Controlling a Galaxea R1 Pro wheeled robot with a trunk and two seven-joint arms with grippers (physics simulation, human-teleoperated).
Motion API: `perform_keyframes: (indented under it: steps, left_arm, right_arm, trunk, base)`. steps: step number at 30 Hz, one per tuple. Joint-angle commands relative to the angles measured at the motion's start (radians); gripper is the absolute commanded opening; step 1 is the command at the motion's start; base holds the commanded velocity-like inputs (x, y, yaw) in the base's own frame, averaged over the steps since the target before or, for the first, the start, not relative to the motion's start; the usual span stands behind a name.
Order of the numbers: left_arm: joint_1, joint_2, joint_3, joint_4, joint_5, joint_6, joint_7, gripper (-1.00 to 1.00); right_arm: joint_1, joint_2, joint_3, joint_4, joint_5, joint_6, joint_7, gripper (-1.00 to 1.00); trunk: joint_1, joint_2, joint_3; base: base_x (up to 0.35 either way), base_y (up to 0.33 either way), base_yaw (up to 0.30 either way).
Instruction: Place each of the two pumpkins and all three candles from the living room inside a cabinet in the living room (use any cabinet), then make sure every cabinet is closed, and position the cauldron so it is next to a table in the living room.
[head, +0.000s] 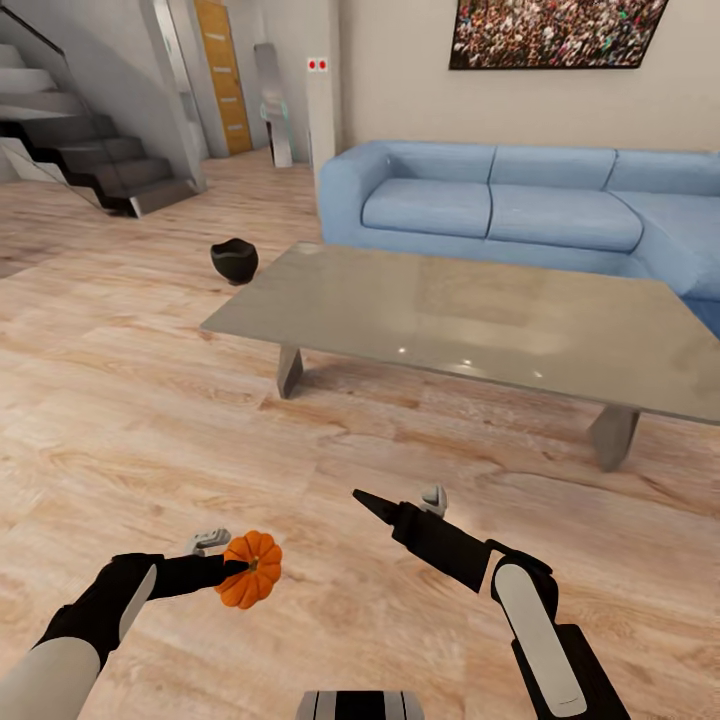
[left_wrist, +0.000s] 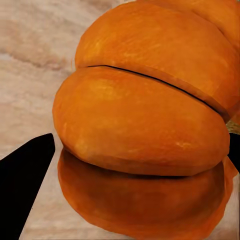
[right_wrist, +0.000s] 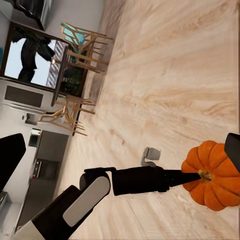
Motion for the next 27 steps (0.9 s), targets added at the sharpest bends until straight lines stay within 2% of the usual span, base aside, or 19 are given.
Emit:
perform_keyframes:
  steps: [1, 12, 18, 27]
  left_arm:
    - [0.000, 0.000, 0.004, -0.001, 0.001, 0.009, -0.006, -1.00]
    - [0.000, 0.001, 0.004, -0.001, 0.001, 0.014, -0.006, -1.00]
    - [0.000, 0.001, 0.004, -0.001, 0.001, 0.015, -0.006, -1.00]
    - [0.000, 0.001, 0.003, -0.001, 0.001, 0.015, -0.006, -1.00]
  right_arm:
    - [-0.001, 0.001, -0.001, 0.000, 0.002, 0.004, 0.003, 1.00]
    - [-0.001, 0.001, 0.000, 0.000, -0.002, 0.004, 0.003, 1.00]
    - [-0.001, 0.001, 0.000, 0.000, -0.004, 0.004, 0.004, 1.00]
    - [-0.001, 0.001, -0.004, 0.002, -0.006, 0.005, 0.005, 1.00]
  trunk:
    - [-0.001, 0.000, 0.003]
    - [-0.006, 0.003, 0.046]
    - [-0.008, 0.004, 0.069]
    - [-0.012, 0.006, 0.104]
  base:
    - [0.000, 0.000, -0.258]
    - [-0.001, 0.000, -0.273]
    - [-0.179, 0.000, -0.286]
    - [-0.007, 0.000, -0.288]
